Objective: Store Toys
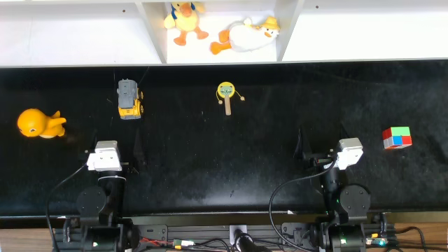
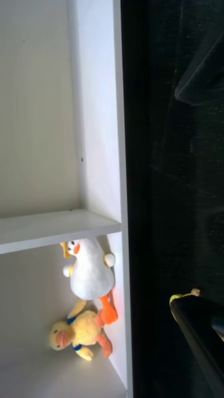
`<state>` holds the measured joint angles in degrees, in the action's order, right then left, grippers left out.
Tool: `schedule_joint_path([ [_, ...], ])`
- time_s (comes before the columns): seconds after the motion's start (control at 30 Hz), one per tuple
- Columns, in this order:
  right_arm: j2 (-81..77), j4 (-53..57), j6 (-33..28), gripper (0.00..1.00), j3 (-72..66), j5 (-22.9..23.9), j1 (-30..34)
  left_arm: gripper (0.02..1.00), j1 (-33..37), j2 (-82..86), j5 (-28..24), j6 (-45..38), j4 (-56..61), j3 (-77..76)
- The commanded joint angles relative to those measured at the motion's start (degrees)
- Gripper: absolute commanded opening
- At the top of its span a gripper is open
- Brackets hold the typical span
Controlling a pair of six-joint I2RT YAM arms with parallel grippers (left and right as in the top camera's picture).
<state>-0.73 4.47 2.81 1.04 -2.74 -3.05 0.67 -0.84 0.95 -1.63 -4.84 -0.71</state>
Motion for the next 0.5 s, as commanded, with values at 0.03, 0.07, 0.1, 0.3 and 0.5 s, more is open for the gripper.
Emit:
schedule_joint_path([
  [0.03,0.44,-0.24,0.22,0.996,-0.79,-0.24,-0.31,0.998,-0.37,0.68,0.17,4.85,0.92,-0.98],
  [0.07,0.44,-0.24,0.22,0.993,-0.79,-0.24,-0.31,0.998,-0.37,0.68,-0.20,4.87,0.04,-2.14],
  [0.1,0.44,-0.24,0.22,0.996,-0.79,-0.24,-0.31,0.998,-0.37,0.68,-0.26,4.83,-1.60,-3.89],
  [0.3,0.44,-0.24,0.22,0.991,-0.79,-0.24,-0.31,0.996,-0.31,-2.54,2.86,4.83,-19.67,-18.71],
  [0.5,0.44,-0.24,0.22,0.993,-0.79,-0.24,-0.31,0.996,1.22,-16.22,4.48,9.70,-35.71,-37.35],
])
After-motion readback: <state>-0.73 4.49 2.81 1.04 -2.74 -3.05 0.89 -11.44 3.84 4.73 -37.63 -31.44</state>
